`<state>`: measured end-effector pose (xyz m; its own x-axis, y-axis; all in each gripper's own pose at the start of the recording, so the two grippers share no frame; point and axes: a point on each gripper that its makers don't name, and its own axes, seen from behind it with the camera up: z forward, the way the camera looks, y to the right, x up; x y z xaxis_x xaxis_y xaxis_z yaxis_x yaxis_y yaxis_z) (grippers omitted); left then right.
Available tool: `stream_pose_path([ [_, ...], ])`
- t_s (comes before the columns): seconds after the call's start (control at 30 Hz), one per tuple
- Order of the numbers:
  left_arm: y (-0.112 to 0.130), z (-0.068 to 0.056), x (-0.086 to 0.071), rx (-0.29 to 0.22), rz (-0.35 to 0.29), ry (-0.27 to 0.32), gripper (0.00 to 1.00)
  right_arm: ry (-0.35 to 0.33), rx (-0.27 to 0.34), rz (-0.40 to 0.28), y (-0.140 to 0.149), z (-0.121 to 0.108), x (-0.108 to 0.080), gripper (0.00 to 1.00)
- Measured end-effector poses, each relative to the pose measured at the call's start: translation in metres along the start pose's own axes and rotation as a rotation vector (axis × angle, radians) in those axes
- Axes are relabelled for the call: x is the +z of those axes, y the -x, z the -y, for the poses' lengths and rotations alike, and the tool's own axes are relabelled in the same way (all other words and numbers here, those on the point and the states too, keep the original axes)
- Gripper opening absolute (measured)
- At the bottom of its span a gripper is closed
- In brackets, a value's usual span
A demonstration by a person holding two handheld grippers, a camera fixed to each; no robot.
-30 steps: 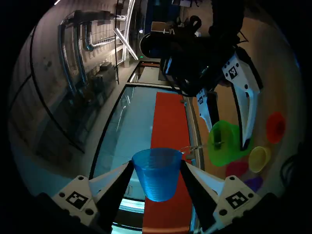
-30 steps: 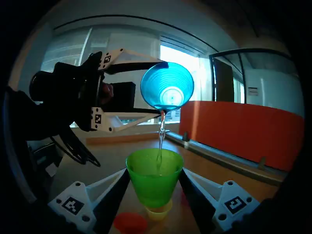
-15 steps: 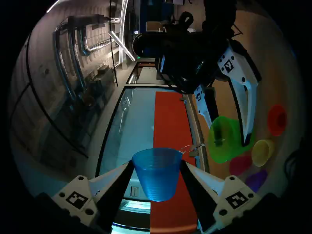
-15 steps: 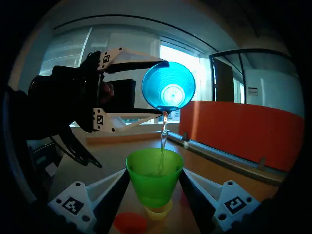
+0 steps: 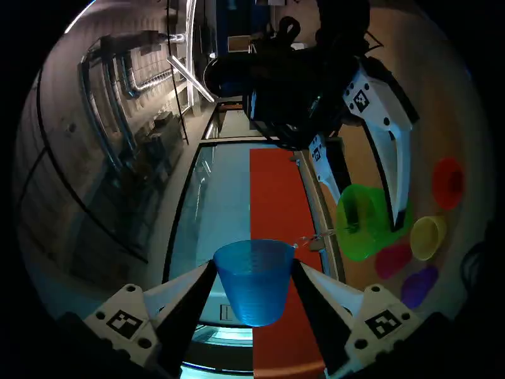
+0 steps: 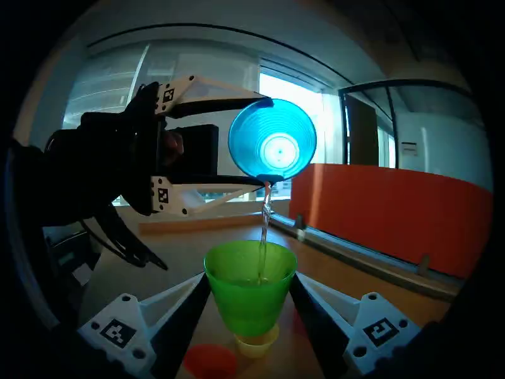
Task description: Pour water
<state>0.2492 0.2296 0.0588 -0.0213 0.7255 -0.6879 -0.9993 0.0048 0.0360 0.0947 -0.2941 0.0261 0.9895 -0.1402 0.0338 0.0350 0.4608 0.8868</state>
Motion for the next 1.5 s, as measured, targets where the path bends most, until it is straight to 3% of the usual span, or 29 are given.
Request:
stream_pose_path([
  [0.4,0.000,-0.004,0.000,0.058,0.001,-0.001,0.86,0.003,0.003,0.000,0.001,-0.001,0.002,0.88],
  [0.7,0.001,-0.003,-0.001,0.054,0.001,-0.002,0.86,0.002,0.003,-0.002,0.001,-0.001,0.003,0.88],
  [0.97,0.003,-0.004,-0.002,0.013,0.004,-0.003,0.86,0.005,0.001,-0.002,-0.001,-0.001,0.002,0.88],
  [1.2,0.006,-0.010,-0.002,-0.100,0.000,-0.006,0.86,0.009,0.000,-0.006,-0.002,-0.002,-0.001,0.88],
  [1.5,0.018,-0.015,-0.001,-0.390,0.010,-0.029,0.86,0.016,-0.004,-0.008,-0.005,-0.003,-0.005,0.88],
])
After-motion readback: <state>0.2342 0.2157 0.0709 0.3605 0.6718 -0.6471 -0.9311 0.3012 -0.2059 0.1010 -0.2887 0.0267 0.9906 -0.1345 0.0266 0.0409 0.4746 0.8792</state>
